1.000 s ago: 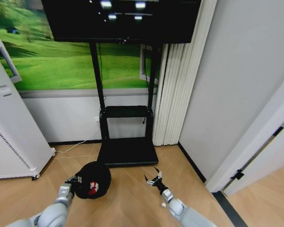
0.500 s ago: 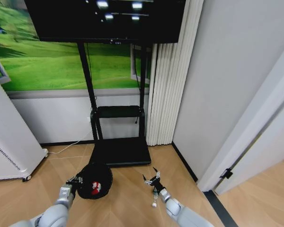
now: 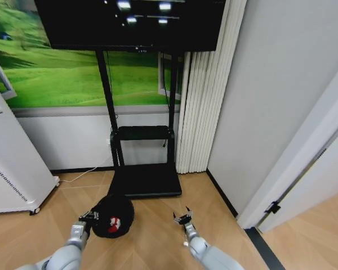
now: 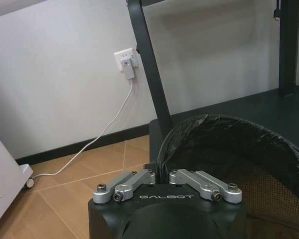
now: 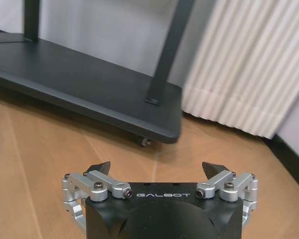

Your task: Pick up the trash bin and place the garbage on the floor into it.

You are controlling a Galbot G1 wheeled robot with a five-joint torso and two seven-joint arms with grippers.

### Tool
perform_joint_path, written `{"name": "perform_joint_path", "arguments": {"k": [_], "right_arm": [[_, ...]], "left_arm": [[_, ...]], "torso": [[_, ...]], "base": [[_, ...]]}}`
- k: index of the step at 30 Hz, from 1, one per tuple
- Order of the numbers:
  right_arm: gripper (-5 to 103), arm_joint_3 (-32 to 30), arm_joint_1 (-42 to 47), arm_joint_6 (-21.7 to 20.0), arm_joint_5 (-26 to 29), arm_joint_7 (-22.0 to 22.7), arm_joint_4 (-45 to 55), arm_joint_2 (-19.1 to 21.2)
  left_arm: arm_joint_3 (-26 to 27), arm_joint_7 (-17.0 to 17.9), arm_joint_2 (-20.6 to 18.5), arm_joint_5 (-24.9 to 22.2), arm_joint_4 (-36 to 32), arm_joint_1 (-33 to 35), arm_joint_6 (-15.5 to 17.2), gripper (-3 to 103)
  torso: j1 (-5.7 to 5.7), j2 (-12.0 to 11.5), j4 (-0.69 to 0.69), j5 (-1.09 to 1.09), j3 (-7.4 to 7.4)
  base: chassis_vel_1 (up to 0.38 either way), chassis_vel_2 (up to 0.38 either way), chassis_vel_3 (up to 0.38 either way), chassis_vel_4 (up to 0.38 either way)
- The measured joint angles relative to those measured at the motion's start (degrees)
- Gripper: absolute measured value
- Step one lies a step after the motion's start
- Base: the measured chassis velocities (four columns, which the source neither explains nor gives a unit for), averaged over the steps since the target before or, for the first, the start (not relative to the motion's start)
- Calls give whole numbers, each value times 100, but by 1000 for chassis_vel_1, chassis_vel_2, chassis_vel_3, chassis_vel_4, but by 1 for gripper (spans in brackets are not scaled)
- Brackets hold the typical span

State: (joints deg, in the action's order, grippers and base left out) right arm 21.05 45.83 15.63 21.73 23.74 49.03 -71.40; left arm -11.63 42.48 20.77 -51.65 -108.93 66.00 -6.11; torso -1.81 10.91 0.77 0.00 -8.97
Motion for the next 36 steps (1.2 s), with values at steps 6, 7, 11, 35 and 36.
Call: {"name": "perform_joint_path", "arguments": {"k": [6, 7, 11, 35, 36], "right_arm": [[100, -215, 283, -133, 87, 214, 260, 58], [100, -270, 392, -152, 131, 241, 324, 56], [100, -350, 555, -185, 190, 253, 305, -55], [100, -733, 717, -107, 304, -88, -262, -327], [100, -739, 718, -104, 300, -89, -268, -333]], "left_arm": [[2, -13, 3, -5, 15, -22, -5, 7], [0, -15, 3, -8, 15, -26, -5, 7], [-27, -12, 2, -13, 8, -32, -5, 7], [32, 16, 7, 77, -111, 54, -44, 7], [32, 16, 7, 77, -112, 54, -44, 7]], "torso": [[0, 1, 1, 0, 0], [0, 0, 1, 0, 0], [0, 0, 0, 0, 0], [0, 0, 0, 1, 0], [0, 0, 0, 1, 0]], "base": [[0, 0, 0, 0], [0, 0, 0, 0], [0, 0, 0, 0], [0, 0, 0, 0], [0, 0, 0, 0]]}}
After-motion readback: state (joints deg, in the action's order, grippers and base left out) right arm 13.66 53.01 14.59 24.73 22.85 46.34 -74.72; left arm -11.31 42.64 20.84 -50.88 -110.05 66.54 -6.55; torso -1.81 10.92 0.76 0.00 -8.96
